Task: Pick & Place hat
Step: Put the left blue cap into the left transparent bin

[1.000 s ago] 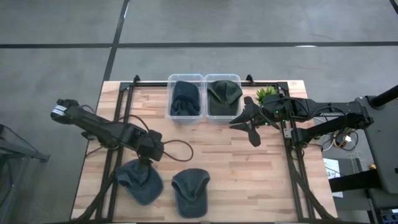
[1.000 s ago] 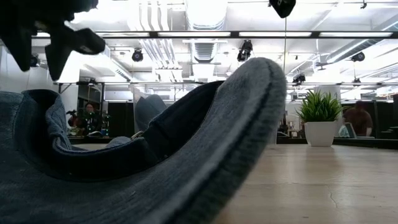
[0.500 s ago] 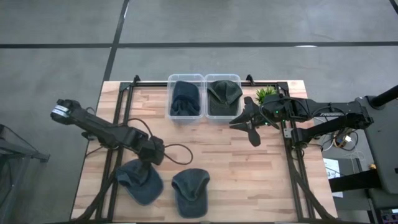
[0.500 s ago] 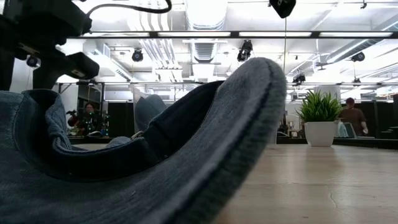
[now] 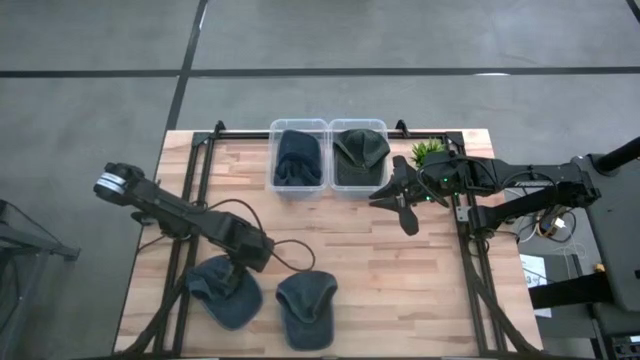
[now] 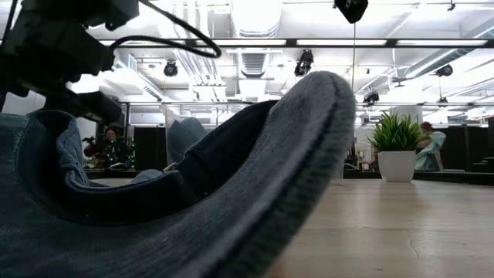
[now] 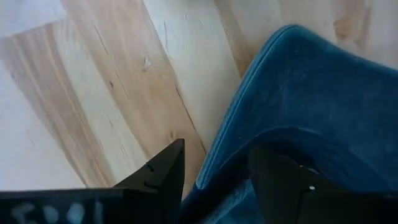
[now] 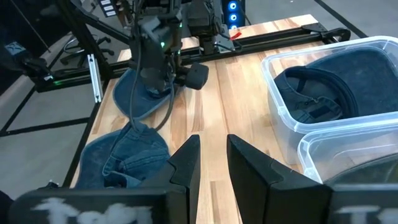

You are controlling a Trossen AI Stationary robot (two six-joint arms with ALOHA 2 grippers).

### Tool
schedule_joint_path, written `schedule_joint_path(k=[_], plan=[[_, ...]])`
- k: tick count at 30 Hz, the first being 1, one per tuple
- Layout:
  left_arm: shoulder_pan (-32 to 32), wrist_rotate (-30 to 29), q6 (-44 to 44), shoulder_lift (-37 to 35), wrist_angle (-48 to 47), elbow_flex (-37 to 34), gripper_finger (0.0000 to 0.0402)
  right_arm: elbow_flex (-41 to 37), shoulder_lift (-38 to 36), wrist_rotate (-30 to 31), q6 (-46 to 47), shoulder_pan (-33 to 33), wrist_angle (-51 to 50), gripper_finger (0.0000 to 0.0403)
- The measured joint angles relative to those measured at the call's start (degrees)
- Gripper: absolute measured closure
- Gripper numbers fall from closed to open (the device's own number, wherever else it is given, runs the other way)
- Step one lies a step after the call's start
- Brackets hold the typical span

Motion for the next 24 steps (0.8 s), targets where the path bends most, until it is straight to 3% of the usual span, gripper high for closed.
schedule_joint_path(k=[24], plan=[[0.1, 3.2, 3.6, 10.3, 0.4, 0.0, 0.0237, 0.0, 0.0, -0.1, 0.0, 0.0, 0.0, 0.033]])
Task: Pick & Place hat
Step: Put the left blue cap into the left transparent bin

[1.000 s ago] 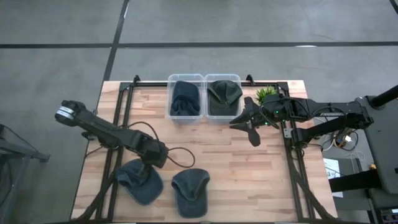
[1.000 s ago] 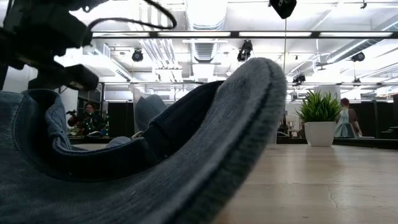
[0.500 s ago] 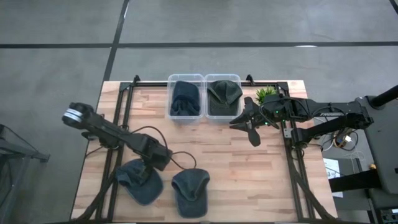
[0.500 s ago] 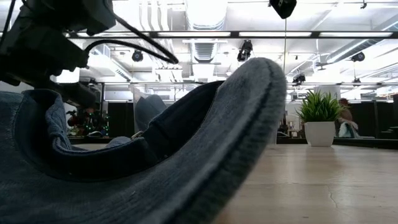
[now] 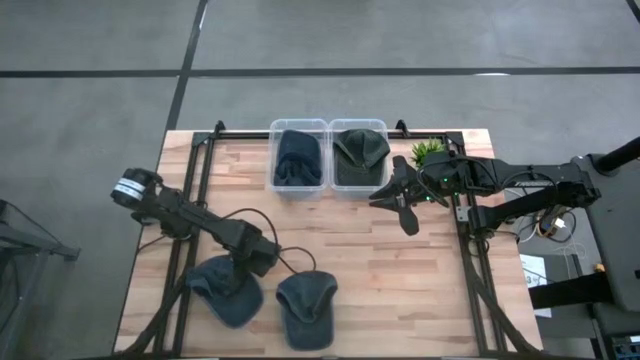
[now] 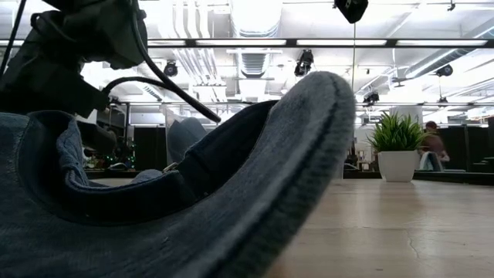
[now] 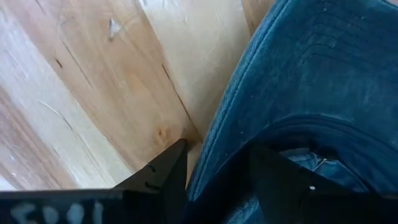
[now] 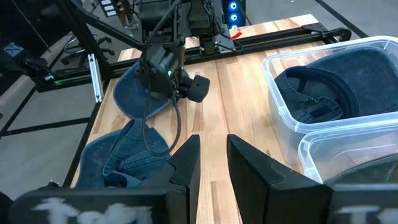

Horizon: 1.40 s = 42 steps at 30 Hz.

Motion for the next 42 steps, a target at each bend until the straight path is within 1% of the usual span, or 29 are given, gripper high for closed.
schedule_joint_path(k=[3, 6, 9, 12, 13, 20, 26, 31, 34, 39, 42], plan=[[0.0, -0.1, -0.4, -0.1, 0.0, 0.0, 0.0248, 0.0, 0.0, 0.0, 0.0, 0.0, 0.0, 0.033], [0.0, -0.3, -1.5, -0.4, -0.2, 0.0, 0.0275, 0.0, 0.0, 0.0, 0.0, 0.0, 0.0, 0.033], [0.0, 0.3, -2.8, -0.7, -0.4, 0.2, 0.0322, 0.0, 0.0, 0.0, 0.0, 0.0, 0.0, 0.033], [0.0, 3.0, -3.3, -0.8, -0.4, 0.2, 0.038, 0.0, 0.0, 0.0, 0.0, 0.0, 0.0, 0.033], [0.0, 3.7, -3.8, -0.8, -0.4, 0.2, 0.0387, 0.0, 0.0, 0.0, 0.0, 0.0, 0.0, 0.033], [0.3, 4.0, -6.0, -1.5, -1.5, 0.3, 0.0393, 0.0, 0.0, 0.0, 0.0, 0.0, 0.0, 0.033], [1.3, 4.4, -7.9, -3.0, -8.9, 2.6, 0.0393, 0.0, 0.0, 0.0, 0.0, 0.0, 0.0, 0.033], [2.6, 3.9, -10.6, -5.7, -13.0, 5.3, 0.0393, 0.0, 0.0, 0.0, 0.0, 0.0, 0.0, 0.033], [3.9, 2.3, -12.5, -7.5, -17.7, 7.9, 0.0393, 0.0, 0.0, 0.0, 0.0, 0.0, 0.0, 0.033], [6.3, -3.8, -13.0, -10.3, -30.1, 13.0, 0.0393, 0.0, 0.0, 0.0, -0.7, 0.0, 0.0, 0.033], [7.7, -5.7, -13.4, -11.4, -36.1, 16.3, 0.0393, 0.0, 0.0, 0.0, -0.9, 0.0, 0.0, 0.033]])
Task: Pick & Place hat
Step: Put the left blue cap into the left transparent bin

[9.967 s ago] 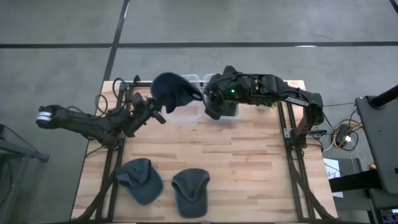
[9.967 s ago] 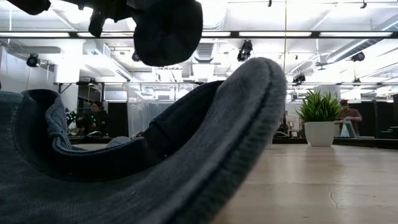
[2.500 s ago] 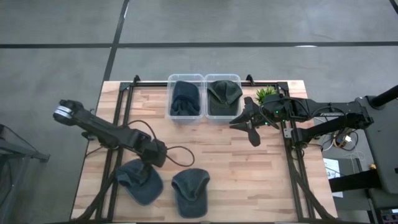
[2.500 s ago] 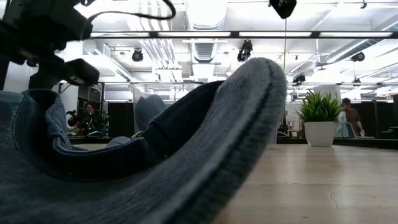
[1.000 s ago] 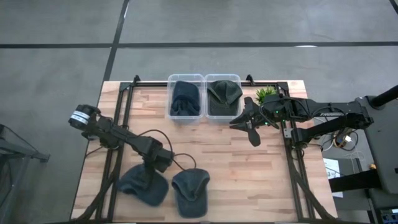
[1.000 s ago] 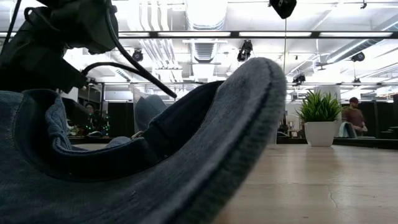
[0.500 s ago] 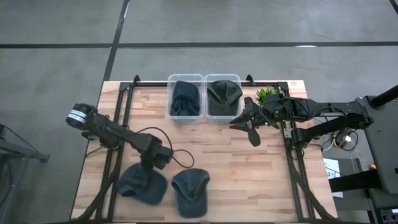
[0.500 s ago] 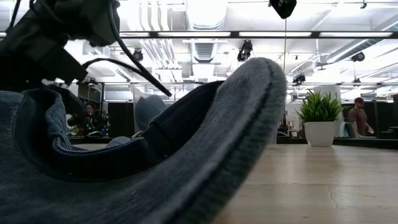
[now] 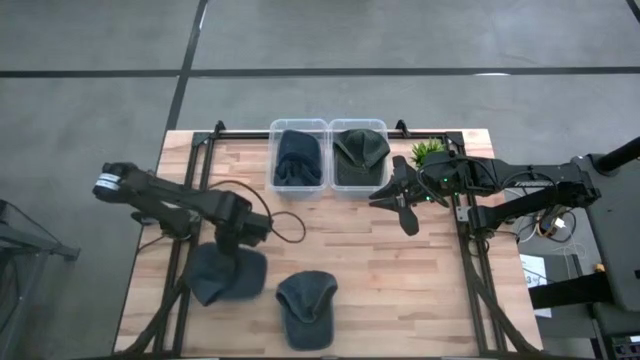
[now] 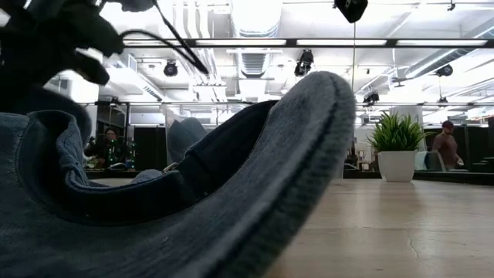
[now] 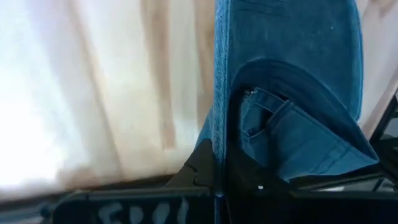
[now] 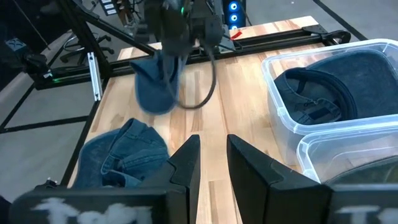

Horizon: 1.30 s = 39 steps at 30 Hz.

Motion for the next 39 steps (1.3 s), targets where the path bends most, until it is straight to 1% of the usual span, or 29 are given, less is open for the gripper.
schedule_joint_path(k=[4, 10, 13, 16, 19, 22, 24, 27, 33, 36, 39], plan=[[1.7, -2.8, -1.0, -1.0, -5.4, 5.2, 0.0393, 0.0, 0.0, 0.0, -0.2, 0.0, 0.0, 0.033], [4.8, -11.6, -4.1, -1.6, -11.2, 16.1, 0.0393, 0.0, 0.0, 0.0, -3.0, 0.0, -0.2, 0.033], [7.0, -15.1, -7.9, -2.0, -10.2, 22.0, 0.0394, 0.0, 0.0, 0.0, -5.6, 0.0, -0.2, 0.033], [9.3, -17.4, -13.3, -2.3, -9.7, 28.4, 0.0394, 0.0, -0.6, 0.1, -7.9, 0.0, -0.3, 0.033], [10.9, -19.0, -17.0, -2.5, -7.5, 34.1, 0.0394, 0.0, -2.6, 0.1, -10.7, -0.2, -0.3, 0.033], [12.3, -21.4, -19.5, -2.8, -3.4, 38.1, 0.0394, -0.5, -5.5, 0.3, -13.0, -0.4, -0.3, 0.033], [13.7, -23.1, -21.0, -3.3, 0.0, 39.5, 0.0394, -1.2, -7.8, 0.4, -13.3, -0.7, -0.1, 0.033], [16.5, -24.6, -22.4, -3.5, 6.0, 39.8, 0.0394, -3.6, -11.9, 0.5, -13.2, -1.4, 0.2, 0.033], [23.9, -24.4, -23.6, -2.3, 14.9, 37.7, 0.0394, -11.8, -20.9, 0.6, -9.0, -1.9, 4.9, 0.033], [28.6, -23.6, -24.6, -1.5, 18.1, 36.4, 0.0394, -15.6, -24.8, 0.6, -6.6, -1.9, 7.2, 0.033], [34.0, -20.1, -27.0, -1.2, 22.2, 34.0, 0.0394, -19.4, -28.0, 0.5, -5.2, -1.9, 9.8, 0.033]])
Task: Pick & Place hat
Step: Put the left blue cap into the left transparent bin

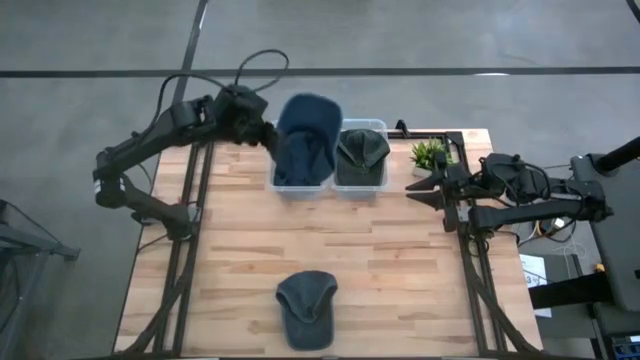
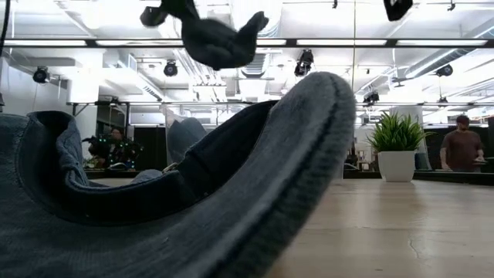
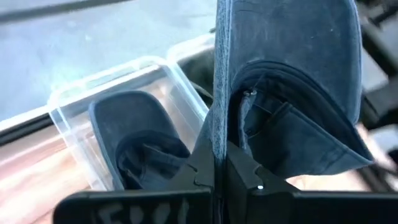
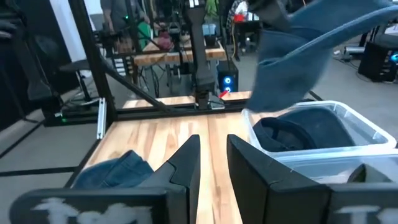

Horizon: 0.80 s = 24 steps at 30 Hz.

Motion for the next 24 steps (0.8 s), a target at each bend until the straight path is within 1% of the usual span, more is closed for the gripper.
schedule_joint_path(k=[3, 6, 8, 11, 14, 16, 19, 24], plan=[[4.5, 2.9, -2.7, 0.3, 3.8, -3.6, 0.0394, -3.4, -2.2, -0.4, 0.3, 0.0, 2.1, 0.033], [8.0, 7.1, -5.2, 0.4, 7.6, -8.0, 0.0394, -6.6, -4.2, -0.7, -0.2, 0.0, 4.3, 0.033], [9.4, 10.0, -6.8, 0.3, 10.7, -11.4, 0.0394, -8.4, -5.3, -2.1, -1.3, 0.0, 5.8, 0.033], [10.7, 12.4, -9.2, 0.3, 14.0, -16.2, 0.0394, -10.6, -6.6, -3.8, -1.5, 0.0, 7.9, 0.033], [11.6, 13.0, -11.2, 0.3, 16.5, -20.2, 0.0394, -12.2, -7.7, -3.8, -0.4, 0.0, 8.4, 0.033], [12.3, 13.8, -11.9, 0.3, 16.4, -21.9, 0.0394, -12.8, -8.4, -3.8, 0.6, 0.0, 8.4, 0.033], [12.9, 13.6, -12.0, 0.3, 16.7, -23.1, 0.0394, -13.4, -8.9, -3.8, 1.8, 0.0, 8.5, 0.033], [13.3, 10.6, -12.0, 0.3, 16.5, -23.7, 0.0394, -13.8, -9.1, -3.8, 2.7, 0.0, 8.5, 0.033]])
